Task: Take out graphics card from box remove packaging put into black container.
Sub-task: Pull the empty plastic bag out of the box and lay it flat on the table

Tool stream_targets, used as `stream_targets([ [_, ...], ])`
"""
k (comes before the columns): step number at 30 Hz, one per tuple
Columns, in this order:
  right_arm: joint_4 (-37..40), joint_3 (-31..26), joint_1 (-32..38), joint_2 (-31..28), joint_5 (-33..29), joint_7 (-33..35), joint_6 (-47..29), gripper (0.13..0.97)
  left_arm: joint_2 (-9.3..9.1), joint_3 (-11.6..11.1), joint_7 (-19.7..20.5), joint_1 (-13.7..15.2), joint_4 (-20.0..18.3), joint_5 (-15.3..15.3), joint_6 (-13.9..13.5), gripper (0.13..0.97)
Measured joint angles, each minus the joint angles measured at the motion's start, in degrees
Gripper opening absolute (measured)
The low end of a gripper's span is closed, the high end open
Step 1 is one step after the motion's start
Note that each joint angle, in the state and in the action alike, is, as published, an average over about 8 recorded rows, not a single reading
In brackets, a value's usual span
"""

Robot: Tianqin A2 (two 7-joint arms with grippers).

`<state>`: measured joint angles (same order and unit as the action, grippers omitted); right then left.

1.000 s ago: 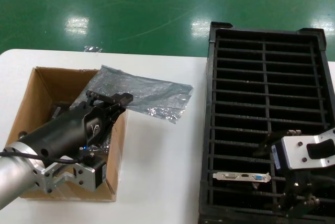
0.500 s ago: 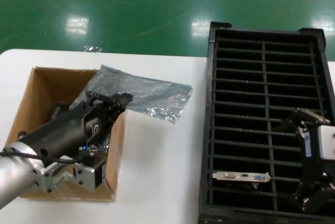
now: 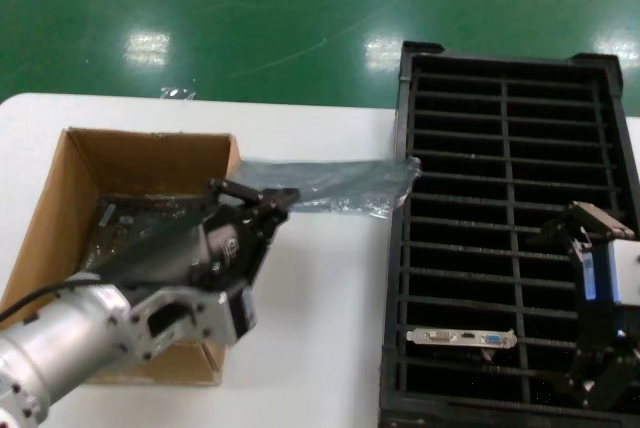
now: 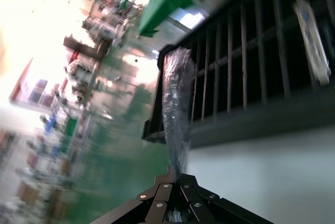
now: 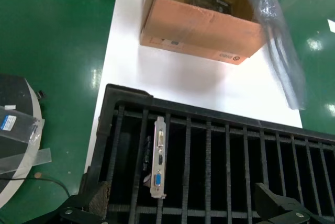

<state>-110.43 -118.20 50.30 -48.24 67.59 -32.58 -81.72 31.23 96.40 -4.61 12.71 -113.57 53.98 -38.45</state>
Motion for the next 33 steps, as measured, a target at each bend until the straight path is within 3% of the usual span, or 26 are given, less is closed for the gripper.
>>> stream_targets([
  [5,0.0,0.0,0.0,0.0,0.0,0.0,0.0,0.961,-12.44,-5.6,13.3,0.7,-2.1,-3.2,-12.2,0.138],
  [8,0.0,0.0,0.0,0.0,0.0,0.0,0.0,0.966,-19.78,-8.9,21.5,0.5,-2.3,-5.0,-18.1,0.138],
  [10,0.0,0.0,0.0,0.0,0.0,0.0,0.0,0.966,-23.83,-10.4,27.0,0.1,-2.0,-6.6,-20.6,0.138],
  [13,0.0,0.0,0.0,0.0,0.0,0.0,0.0,0.966,-27.77,-11.4,34.9,-0.9,-1.1,-9.3,-21.5,0.138],
  [17,0.0,0.0,0.0,0.0,0.0,0.0,0.0,0.966,-30.04,-11.0,44.9,-1.9,0.8,-13.6,-19.4,0.138],
  [22,0.0,0.0,0.0,0.0,0.0,0.0,0.0,0.966,-30.87,-10.1,53.9,-2.1,4.3,-18.4,-15.5,0.138],
  [27,0.0,0.0,0.0,0.0,0.0,0.0,0.0,0.966,-31.09,-9.2,57.9,-0.9,9.5,-20.8,-12.1,0.148],
  [33,0.0,0.0,0.0,0.0,0.0,0.0,0.0,0.966,-31.14,-8.6,58.4,1.0,14.5,-21.0,-9.9,0.167],
])
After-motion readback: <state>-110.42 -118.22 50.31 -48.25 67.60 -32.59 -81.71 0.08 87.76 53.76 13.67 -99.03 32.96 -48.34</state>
